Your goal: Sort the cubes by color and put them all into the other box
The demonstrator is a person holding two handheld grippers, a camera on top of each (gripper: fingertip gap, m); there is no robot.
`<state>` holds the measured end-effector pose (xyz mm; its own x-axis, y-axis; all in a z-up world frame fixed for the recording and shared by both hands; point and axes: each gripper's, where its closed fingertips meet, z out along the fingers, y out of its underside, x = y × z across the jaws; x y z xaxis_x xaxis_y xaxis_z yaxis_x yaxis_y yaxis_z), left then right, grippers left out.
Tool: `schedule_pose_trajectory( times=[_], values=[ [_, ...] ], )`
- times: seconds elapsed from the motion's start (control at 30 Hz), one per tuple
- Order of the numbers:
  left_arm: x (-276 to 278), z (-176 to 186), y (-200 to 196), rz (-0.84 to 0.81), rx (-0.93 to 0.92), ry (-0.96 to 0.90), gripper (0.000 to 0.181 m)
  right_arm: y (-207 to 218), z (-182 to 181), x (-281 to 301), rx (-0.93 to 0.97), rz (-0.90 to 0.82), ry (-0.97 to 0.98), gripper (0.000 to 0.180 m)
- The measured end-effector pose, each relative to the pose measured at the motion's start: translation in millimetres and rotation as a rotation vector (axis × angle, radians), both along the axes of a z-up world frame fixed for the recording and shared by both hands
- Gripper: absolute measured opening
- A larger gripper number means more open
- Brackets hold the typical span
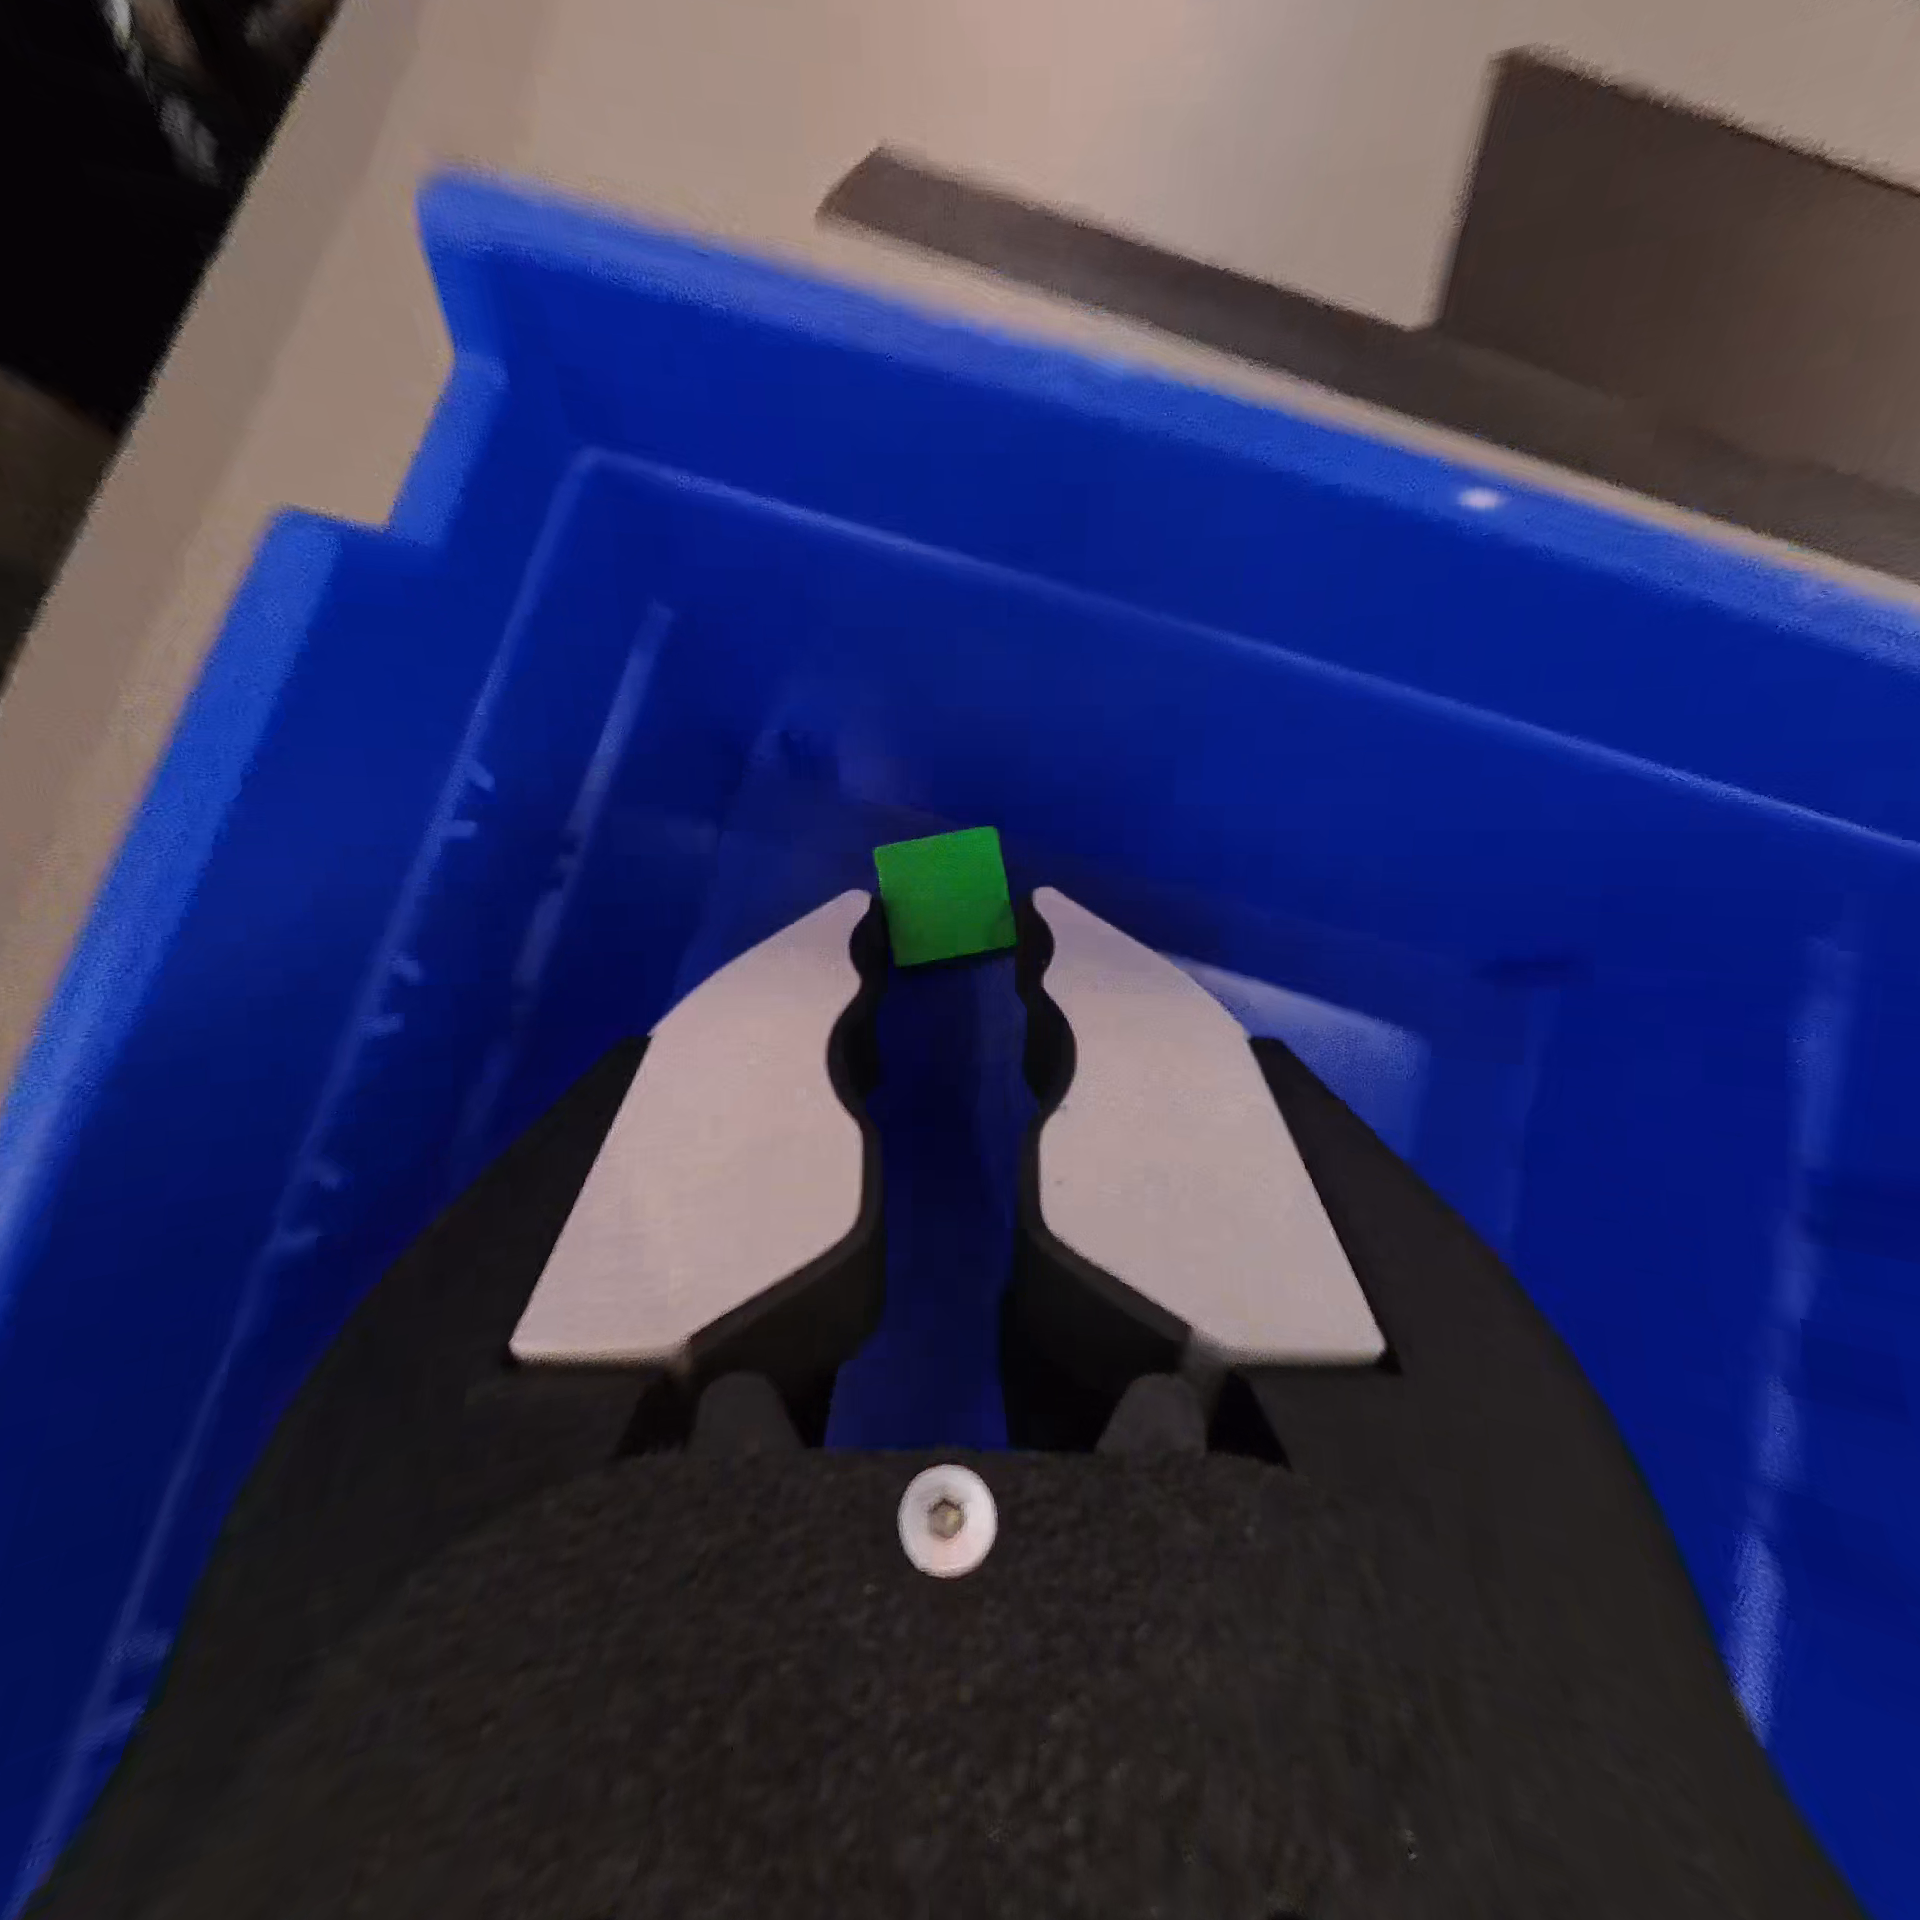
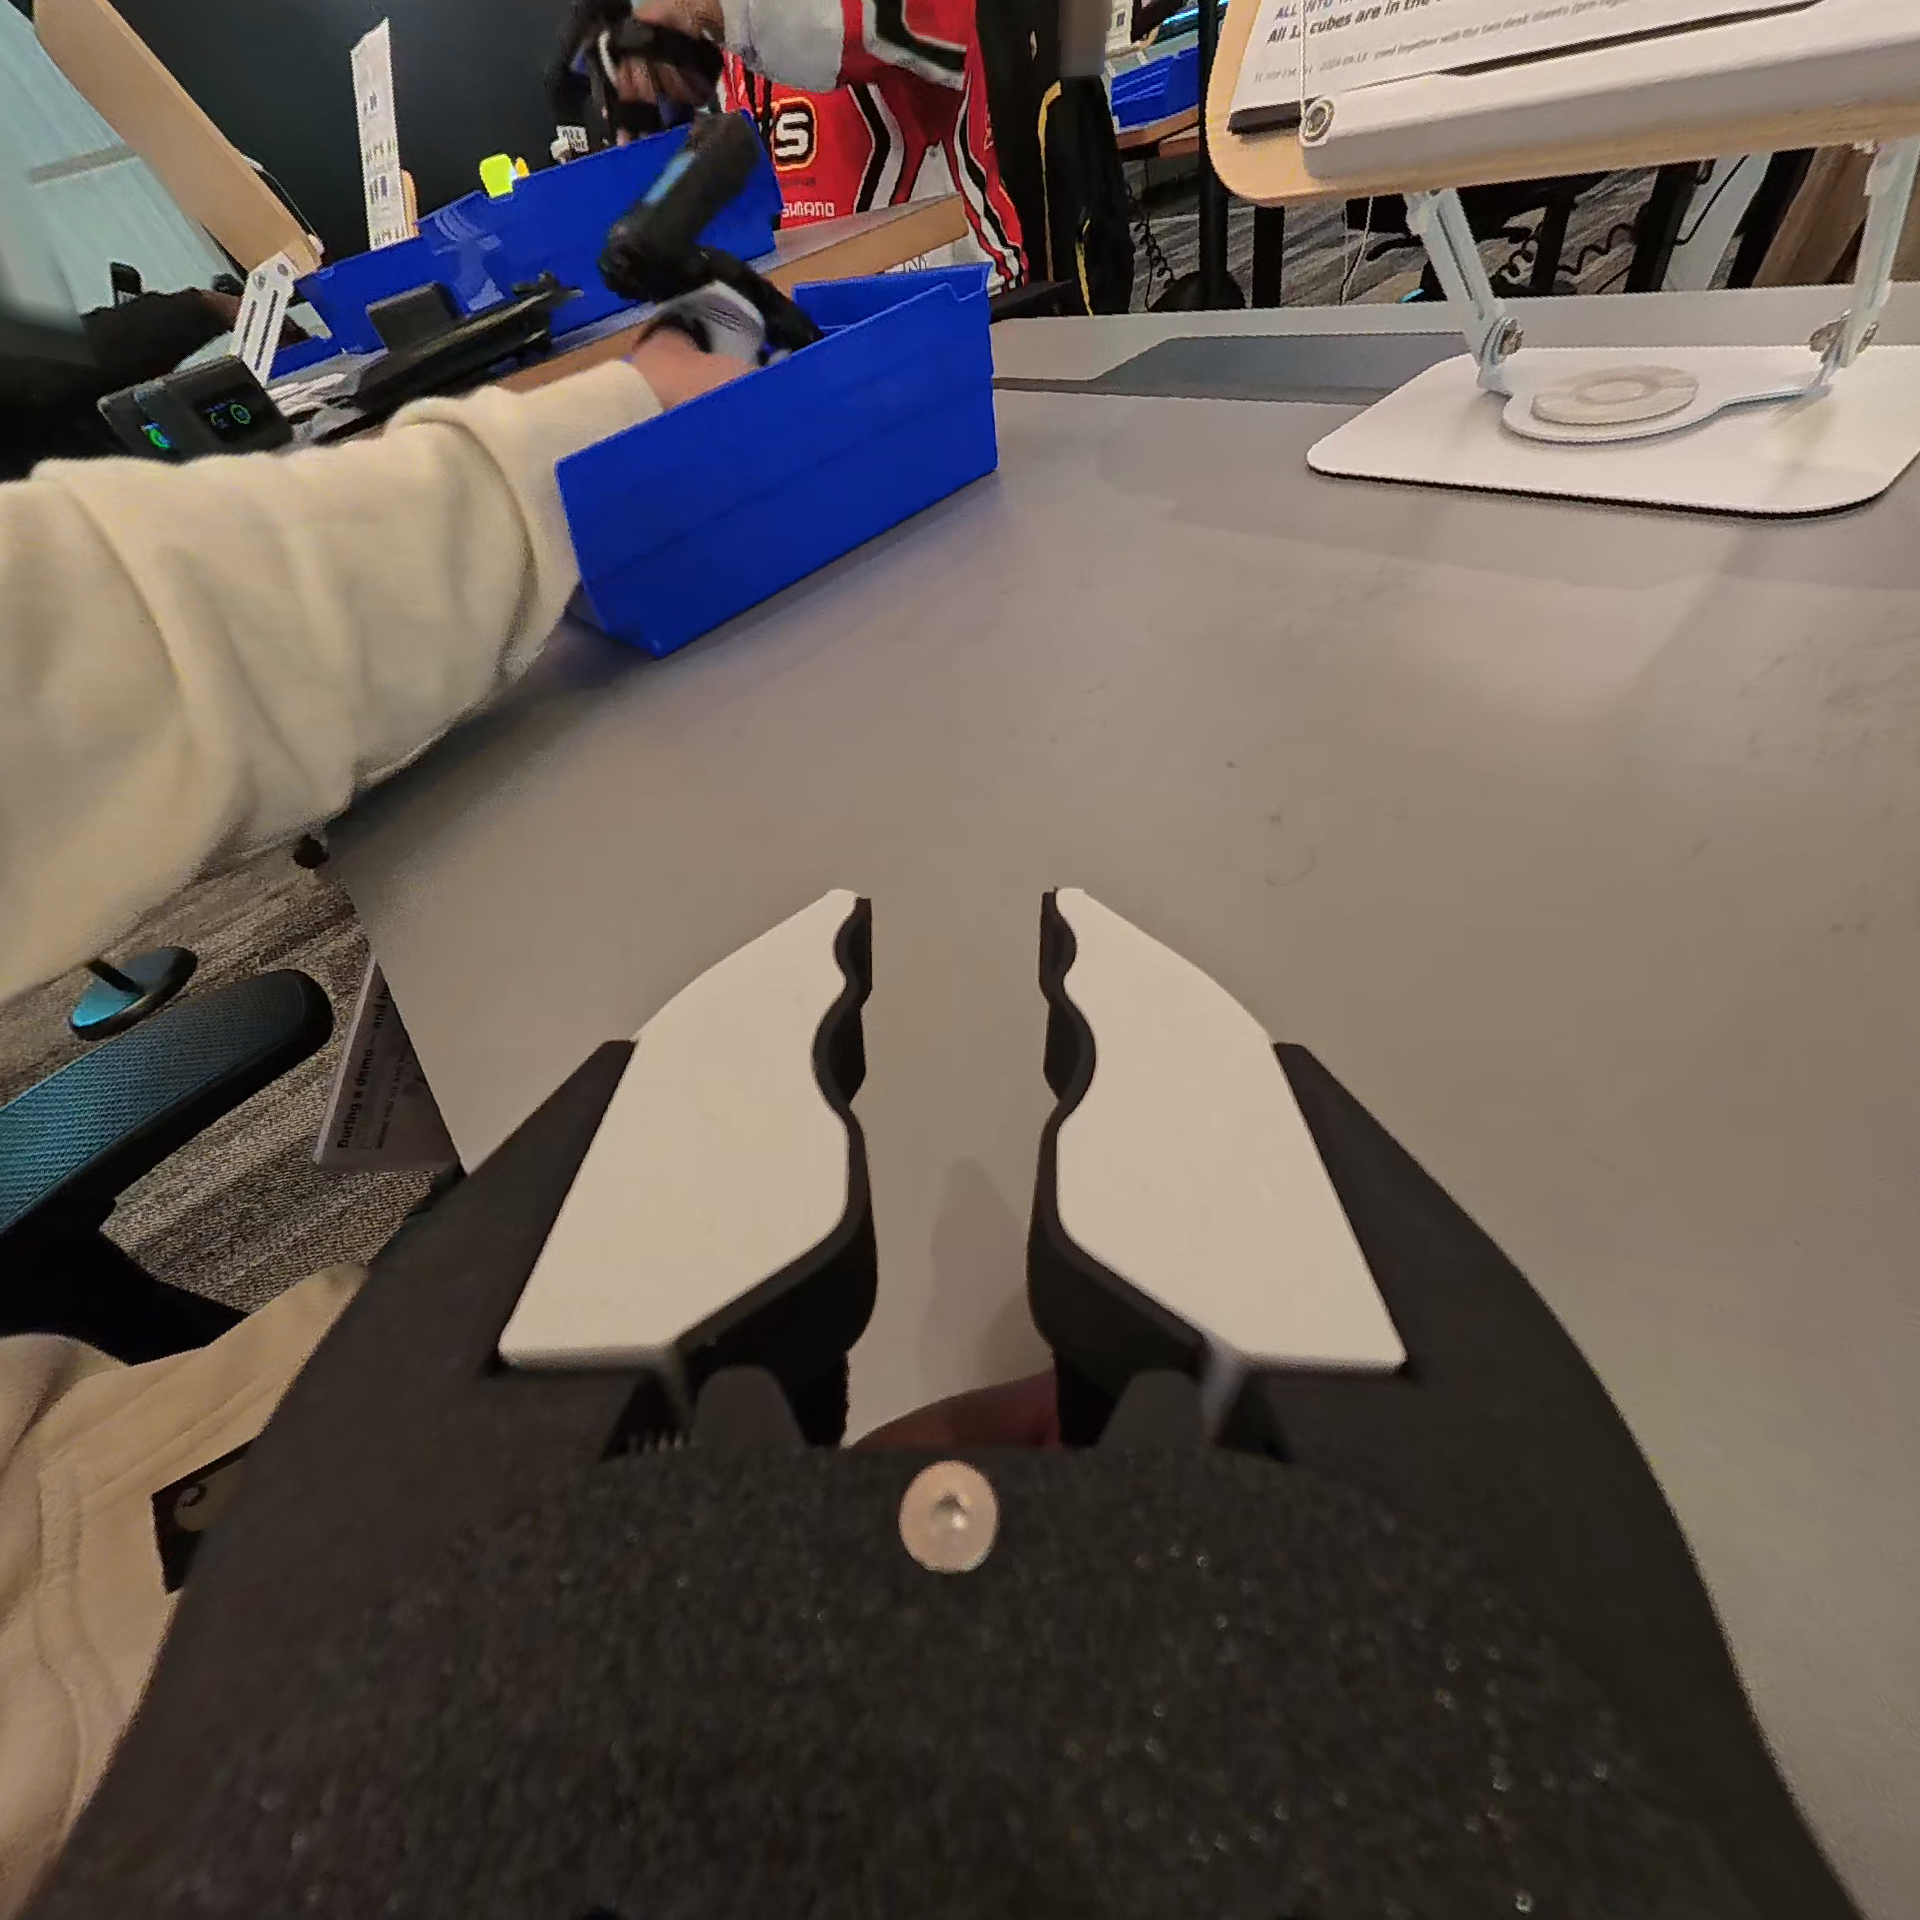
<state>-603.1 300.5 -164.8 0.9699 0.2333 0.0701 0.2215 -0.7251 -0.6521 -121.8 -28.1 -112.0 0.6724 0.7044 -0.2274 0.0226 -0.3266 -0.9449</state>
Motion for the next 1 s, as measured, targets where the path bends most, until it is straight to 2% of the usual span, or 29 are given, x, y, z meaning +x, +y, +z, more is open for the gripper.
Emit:
schedule_pose_trajectory(
  times=[0.13,0.23,0.33,0.4,0.5,0.6,0.7,0.77,0.9,1.0],
  values=[
    [54,75,-36,-0.271,0.236,0.02,0.023,2,6,9,0.02,-0.022,-0.004,0.03],
    [120,134,-97,-0.532,0.448,0.047,0.023,5,15,19,0.041,-0.042,0.002,0.03],
    [198,162,-168,-0.84,0.597,0.063,0.023,9,23,28,0.027,-0.041,0.049,0.03],
    [245,159,-211,-1.023,0.612,0.022,0.023,8,27,28,-0.016,-0.003,0.114,0.03],
    [297,135,-258,-1.235,0.566,-0.045,0.023,4,28,20,-0.104,0.073,0.215,0.031],
    [323,115,-278,-1.328,0.539,-0.04,0.023,4,16,9,-0.152,0.085,0.223,0.032],
    [340,109,-290,-1.398,0.533,-0.083,0.023,-2,7,-10,-0.179,0.129,0.213,0.032],
    [355,113,-307,-1.484,0.553,-0.114,0.023,-11,21,-25,-0.264,0.218,0.371,0.032],
    [395,130,-350,-1.687,0.711,-0.121,0.023,-39,77,-48,-0.592,0.524,0.956,0.033],
    [417,137,-374,-1.768,0.777,-0.143,0.023,-53,90,-60,-0.717,0.647,1.132,0.036]
  ],
)
